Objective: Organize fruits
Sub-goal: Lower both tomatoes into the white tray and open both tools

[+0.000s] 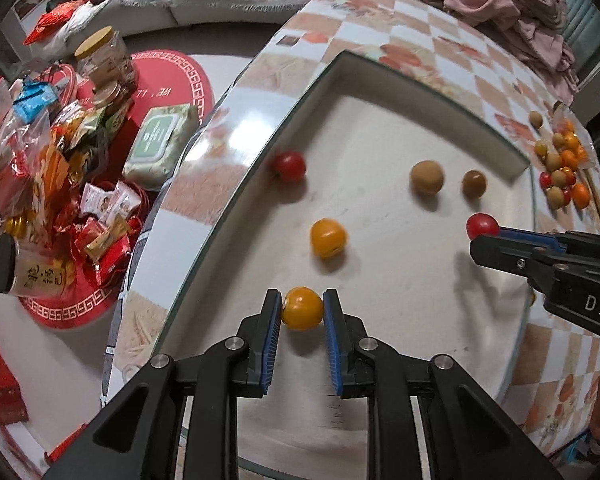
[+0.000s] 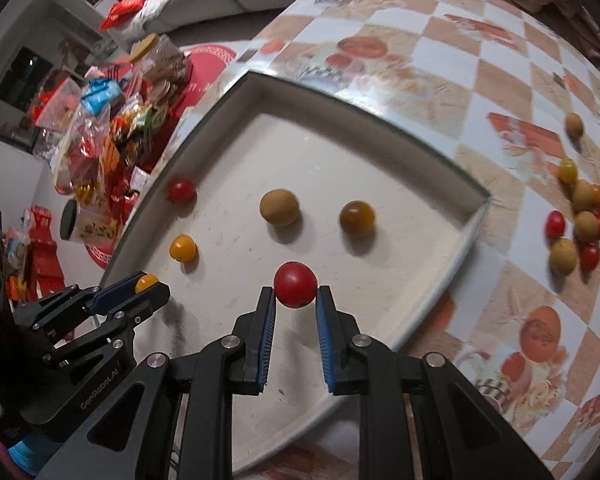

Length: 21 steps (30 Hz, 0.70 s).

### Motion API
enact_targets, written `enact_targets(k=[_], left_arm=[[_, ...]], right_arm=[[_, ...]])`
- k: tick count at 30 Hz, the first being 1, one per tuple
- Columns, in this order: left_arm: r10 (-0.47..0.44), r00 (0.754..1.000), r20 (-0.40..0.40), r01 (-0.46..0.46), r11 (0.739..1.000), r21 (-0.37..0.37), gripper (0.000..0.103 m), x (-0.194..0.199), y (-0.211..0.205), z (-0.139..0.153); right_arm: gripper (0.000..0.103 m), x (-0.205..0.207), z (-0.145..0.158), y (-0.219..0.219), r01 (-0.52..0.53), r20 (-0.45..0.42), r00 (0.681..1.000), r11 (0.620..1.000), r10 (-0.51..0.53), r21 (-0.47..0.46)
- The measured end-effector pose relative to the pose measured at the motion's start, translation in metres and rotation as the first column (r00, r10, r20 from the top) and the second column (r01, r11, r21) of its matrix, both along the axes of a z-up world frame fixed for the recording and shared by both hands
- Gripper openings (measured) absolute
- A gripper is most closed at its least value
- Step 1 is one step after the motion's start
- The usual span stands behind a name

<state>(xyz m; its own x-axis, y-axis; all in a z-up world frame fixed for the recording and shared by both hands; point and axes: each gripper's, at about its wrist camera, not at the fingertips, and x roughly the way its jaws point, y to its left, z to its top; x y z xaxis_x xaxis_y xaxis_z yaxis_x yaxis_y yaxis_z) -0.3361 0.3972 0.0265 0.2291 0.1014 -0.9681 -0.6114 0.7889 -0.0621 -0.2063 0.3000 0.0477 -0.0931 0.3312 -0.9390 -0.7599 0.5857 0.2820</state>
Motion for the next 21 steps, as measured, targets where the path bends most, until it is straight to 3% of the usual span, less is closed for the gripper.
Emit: enact_targets(k=[15,16,17,18,21], left_arm=[[-0.045,0.998,-0.050,0.045,0.999,0.004,0.024,0.005,-0.002,-0.011],[-0.046,0.997,-0.057,0.046,0.999,0.009,0.028,0.006,-0.003,-0.011],[-0.042,0.997,-0.069,0.044,0.999,0.022,0.050,0.006,-0.002,-0.011],[-0.034,0.997,-0.069,0.036,0.999,0.020,0.079,0.005,0.000,-0.011],[-0.026,0.998,-0.050,0.027,0.999,0.036,0.081,0.002,0.001,-0.006]], right_arm=[[0.023,-0.003,-0.021,0.017,-0.031,-0.002,1.000,0.997,0.031,-0.065],[0.023,-0.003,-0.021,0.017,-0.033,-0.003,0.999,0.997,0.032,-0.068],[0.023,-0.003,-0.021,0.017,-0.031,-0.006,1.000,0.997,0.031,-0.068],[0.023,-0.002,-0.021,0.017,-0.030,-0.008,1.000,0.997,0.029,-0.068],[0.023,-0.003,-0.021,0.019,-0.033,-0.011,0.999,0.997,0.032,-0.067]])
